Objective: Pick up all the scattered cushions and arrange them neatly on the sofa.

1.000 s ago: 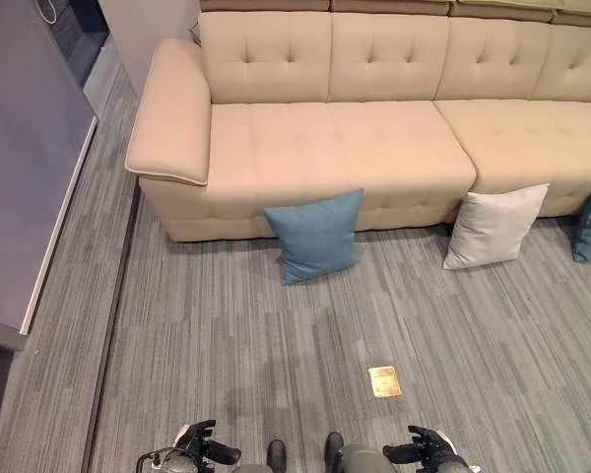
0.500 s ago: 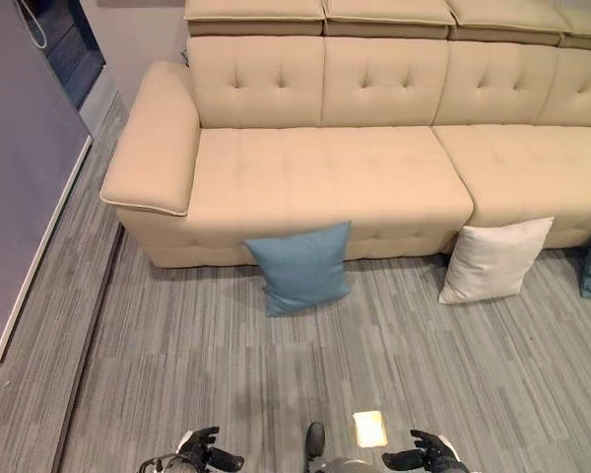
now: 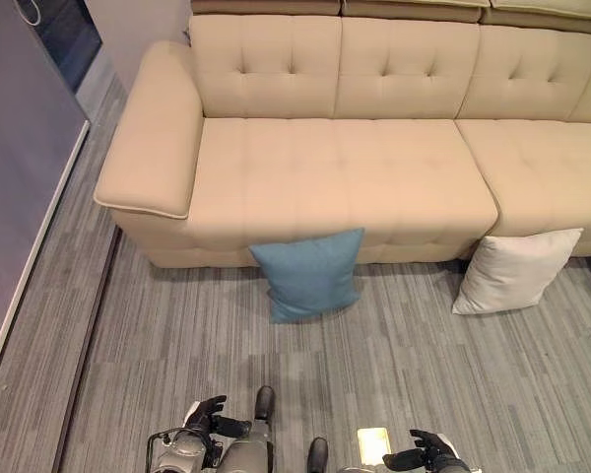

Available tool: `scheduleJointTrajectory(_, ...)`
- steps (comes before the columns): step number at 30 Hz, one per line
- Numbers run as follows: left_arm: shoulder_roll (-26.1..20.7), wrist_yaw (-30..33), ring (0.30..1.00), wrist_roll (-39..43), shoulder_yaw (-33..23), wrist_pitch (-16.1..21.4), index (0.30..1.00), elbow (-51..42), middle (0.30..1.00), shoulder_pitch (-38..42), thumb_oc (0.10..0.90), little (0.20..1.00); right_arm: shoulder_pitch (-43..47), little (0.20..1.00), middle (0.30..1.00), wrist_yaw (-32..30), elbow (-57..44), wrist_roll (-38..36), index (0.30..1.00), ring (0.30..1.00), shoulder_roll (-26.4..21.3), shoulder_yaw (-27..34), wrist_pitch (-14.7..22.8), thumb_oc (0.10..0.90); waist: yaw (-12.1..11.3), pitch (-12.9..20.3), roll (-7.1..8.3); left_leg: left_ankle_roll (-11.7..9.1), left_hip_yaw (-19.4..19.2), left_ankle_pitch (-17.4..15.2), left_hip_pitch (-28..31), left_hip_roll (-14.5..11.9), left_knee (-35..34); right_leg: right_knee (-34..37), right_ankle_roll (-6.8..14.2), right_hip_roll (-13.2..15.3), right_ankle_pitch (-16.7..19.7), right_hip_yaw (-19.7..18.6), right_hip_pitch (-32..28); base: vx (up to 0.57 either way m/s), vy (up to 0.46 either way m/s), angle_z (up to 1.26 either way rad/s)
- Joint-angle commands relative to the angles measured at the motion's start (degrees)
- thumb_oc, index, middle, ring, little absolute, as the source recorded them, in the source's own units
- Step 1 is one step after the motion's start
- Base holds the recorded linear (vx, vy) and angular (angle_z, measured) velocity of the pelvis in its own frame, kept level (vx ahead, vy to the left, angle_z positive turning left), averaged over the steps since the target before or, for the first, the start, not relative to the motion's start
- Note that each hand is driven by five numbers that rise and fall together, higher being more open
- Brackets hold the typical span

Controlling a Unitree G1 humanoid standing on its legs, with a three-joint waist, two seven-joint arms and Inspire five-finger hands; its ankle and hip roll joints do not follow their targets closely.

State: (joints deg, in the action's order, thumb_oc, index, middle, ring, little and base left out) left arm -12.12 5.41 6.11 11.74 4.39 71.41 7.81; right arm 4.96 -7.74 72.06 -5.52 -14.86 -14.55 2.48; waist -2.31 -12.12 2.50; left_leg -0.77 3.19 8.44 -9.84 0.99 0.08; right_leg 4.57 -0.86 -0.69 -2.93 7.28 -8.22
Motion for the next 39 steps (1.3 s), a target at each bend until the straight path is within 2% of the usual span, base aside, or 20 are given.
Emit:
scheduleJointTrajectory(1,-1.8,0.4,0.9,-2.3,1.2,-0.2,0.9,0.9,0.9,-2.3,0.8,0.9,0.2,0.9,0.9,-1.0,-2.1,1.3,0.9,0.9,-1.2,0.0,1.2,0.8,-2.0,2.7,2.43,1.6,-1.0,-9.6,0.9,3.6,6.2,-9.4,5.1,2.5,-4.0,-2.0,4.2,0.2,0.151,-0.42)
scheduleJointTrajectory(4,-1.9,0.3,0.9,-2.3,1.0,-0.3,0.9,0.7,0.9,-2.5,0.8,0.9,0.5,0.9,0.9,-0.9,-2.7,1.7,0.9,0.9,-1.0,0.0,1.1,0.8,-2.3,3.1,2.21,2.6,-1.5,-10.7,2.9,3.8,5.8,-14.0,6.4,3.4,-3.2,-2.1,5.4,0.15,0.125,-0.33)
scheduleJointTrajectory(5,-2.4,0.2,0.9,-2.3,1.1,-0.4,0.9,0.2,0.9,-2.4,0.8,0.9,1.0,0.9,0.9,-0.8,-3.2,2.0,0.9,0.9,-0.9,-0.2,0.9,0.8,-2.0,2.7,1.67,3.8,-1.8,-11.3,4.3,3.7,5.6,-20.9,7.9,4.3,-0.5,-2.2,8.4,0.12,0.107,-0.24)
scheduleJointTrajectory(6,-2.6,0.2,0.9,-2.2,1.2,-0.3,0.9,-0.1,0.9,-2.3,0.8,0.9,1.2,0.9,0.9,-0.9,-3.7,1.9,0.9,0.9,-0.8,-0.2,1.0,0.8,-1.6,2.5,1.36,4.2,-1.8,-11.6,5.0,3.7,5.5,-23.6,8.7,4.7,1.3,-2.1,10.0,0.16,0.137,-0.1)
scheduleJointTrajectory(8,-2.9,0.4,0.9,-2.4,1.4,-0.3,0.9,-0.2,0.9,-2.2,0.8,0.9,1.5,0.9,0.9,-0.8,-4.3,2.0,0.9,0.9,-0.8,-0.4,1.1,0.8,-1.2,2.2,0.51,4.6,-1.5,-12.4,6.6,3.3,5.0,-26.5,8.4,5.8,2.5,-1.2,13.0,0.14,0.063,0.04)
scheduleJointTrajectory(12,-3.1,0.6,0.9,-2.6,1.5,-0.4,0.9,-0.1,0.9,-1.8,0.8,0.9,2.1,0.9,0.9,-0.9,-4.4,2.2,0.9,0.9,-1.0,-0.6,1.0,0.8,-0.4,1.8,-0.1,4.6,-0.7,-13.7,8.8,3.1,4.3,-22.4,7.3,7.3,1.3,1.2,15.5,0.15,-0.027,0.04)
scheduleJointTrajectory(13,-3.1,0.6,0.9,-2.4,1.4,-0.3,0.9,0.4,0.9,-1.4,0.8,0.9,2.5,0.9,0.9,-1.0,-4.3,2.3,0.9,0.9,-1.2,-0.7,0.8,0.8,0.1,1.5,-0.06,4.5,0.1,-14.7,10.2,3.4,4.1,-17.1,7.3,7.8,2.4,1.7,16.9,0.2,-0.093,0.2)
scheduleJointTrajectory(17,-2.9,1.1,0.9,-2.2,1.0,0.0,0.9,1.0,0.9,-1.1,0.8,0.9,2.8,0.9,0.9,-1.2,-4.1,2.8,0.9,0.9,-1.8,-0.7,0.1,0.8,1.8,0.7,0.29,3.9,2.6,-16.1,13.2,3.9,3.6,-10.7,8.4,6.6,5.6,-2.6,20.0,0.23,-0.127,0.04)
scheduleJointTrajectory(19,-2.8,1.0,0.9,-2.5,0.8,0.1,0.9,1.6,0.9,-1.4,0.8,0.9,2.5,0.9,0.9,-1.2,-3.9,2.9,0.9,0.9,-2.0,-0.6,0.2,0.8,1.8,1.1,0.82,3.3,2.9,-17.5,14.6,3.8,3.7,-9.3,8.4,6.9,6.0,-2.4,18.7,0.26,-0.215,0.14)
scheduleJointTrajectory(20,-2.3,1.0,0.9,-2.8,0.8,0.1,0.9,2.2,0.9,-2.0,0.8,0.9,2.1,0.9,0.9,-1.2,-3.6,2.8,0.9,0.9,-1.9,-0.7,0.4,0.8,2.0,2.0,0.9,2.8,3.5,-18.2,15.3,3.1,3.9,-9.4,7.5,6.5,5.5,-2.7,17.8,0.23,-0.197,0.26)
scheduleJointTrajectory(21,-2.3,1.0,0.9,-2.8,0.8,0.1,0.9,2.2,0.9,-2.0,0.8,0.9,2.1,0.9,0.9,-1.2,-3.6,2.8,0.9,0.9,-1.9,-0.8,0.4,0.8,2.1,2.0,0.86,2.7,3.5,-18.2,15.3,3.0,3.9,-9.4,7.5,6.4,5.4,-2.6,17.8,0.23,-0.207,0.3)
scheduleJointTrajectory(23,-1.7,0.7,0.9,-2.4,0.9,0.0,0.9,2.3,0.9,-2.4,0.8,0.9,1.4,0.9,0.9,-1.0,-3.2,1.8,0.9,0.9,-1.8,-0.4,0.8,0.8,2.4,2.7,0.66,0.6,4.2,-17.2,15.2,1.0,5.4,-9.6,5.9,5.1,4.1,-2.1,16.1,0.19,-0.227,0.54)
scheduleJointTrajectory(26,-1.5,0.6,0.9,-2.3,1.0,0.0,0.9,2.2,0.9,-2.4,0.8,0.9,1.3,0.9,0.9,-0.9,-3.2,1.6,0.9,0.9,-1.8,-0.3,0.9,0.8,2.6,2.8,0.58,-0.1,4.5,-16.5,14.7,0.6,6.5,-9.3,5.4,4.7,3.7,-1.9,15.5,0.1,-0.167,0.37)
scheduleJointTrajectory(27,-1.4,0.5,0.9,-1.9,1.4,0.1,0.9,1.9,0.9,-2.0,0.8,0.9,1.3,0.9,0.9,-1.1,-3.1,1.5,0.9,0.9,-1.9,-0.3,1.2,0.8,2.7,2.6,0.74,-1.5,4.4,-14.3,13.4,-0.2,8.8,-8.5,4.7,4.2,3.3,-1.5,14.5,0.08,-0.208,0.18)
scheduleJointTrajectory(29,-1.1,0.1,0.9,-1.0,2.4,0.1,0.9,0.2,0.9,-0.8,0.8,0.9,1.3,0.9,0.9,-1.3,-3.1,0.3,0.9,0.9,-2.7,-0.2,1.3,0.8,2.8,0.8,1.84,-2.1,0.6,-11.6,7.0,-2.3,18.7,-6.2,2.8,4.1,2.2,-0.1,11.8,0.09,-0.259,0.49)
scheduleJointTrajectory(30,-1.1,0.1,0.9,-1.0,2.4,0.1,0.9,0.2,0.9,-0.8,0.8,0.9,1.3,0.9,0.9,-1.3,-3.1,0.3,0.9,0.9,-2.7,-0.2,1.3,0.8,2.8,0.8,1.81,-2.2,0.7,-11.6,6.9,-2.3,18.8,-6.2,2.8,4.0,2.2,0.0,11.8,0.08,-0.182,0.67)
scheduleJointTrajectory(31,-1.0,0.0,0.9,-0.9,2.8,0.1,0.9,0.0,0.9,-0.4,0.8,0.9,1.1,0.9,0.9,-1.3,-2.7,-0.2,0.9,0.9,-3.0,-0.1,1.3,0.8,2.8,0.4,2.14,-1.8,-1.6,-12.2,5.5,-3.2,19.6,-5.1,2.4,3.7,1.4,0.6,10.7,0.07,-0.086,0.45)
scheduleJointTrajectory(35,-1.0,0.1,0.9,-1.8,3.7,0.0,0.9,-0.2,0.9,0.1,0.8,0.9,0.7,0.9,0.9,-1.2,-2.0,0.0,0.9,0.9,-3.1,-0.3,1.2,0.8,2.8,0.5,2.88,-0.8,-4.4,-14.9,2.7,-1.3,15.3,-3.9,2.7,4.0,0.5,1.8,9.3,0.12,-0.032,0.26)
scheduleJointTrajectory(38,-1.2,0.3,0.9,-2.6,3.7,-0.1,0.9,0.0,0.9,0.0,0.8,0.9,0.7,0.9,0.9,-1.2,-2.0,0.1,0.9,0.9,-2.9,-0.2,1.3,0.8,2.4,0.3,2.92,-0.9,-6.1,-13.0,0.7,-0.7,11.9,-3.8,3.2,3.5,-0.3,1.8,8.3,0.13,0.052,0.31)
scheduleJointTrajectory(39,-1.3,0.2,0.9,-2.8,3.6,-0.1,0.9,0.2,0.9,-0.4,0.8,0.9,0.3,0.9,0.9,-1.1,-2.0,0.3,0.9,0.9,-2.7,-0.3,1.1,0.8,2.0,0.3,2.51,-0.6,-6.5,-12.4,0.7,-0.4,10.1,-4.1,3.2,2.9,-0.7,1.5,7.9,0.14,0.101,0.17)
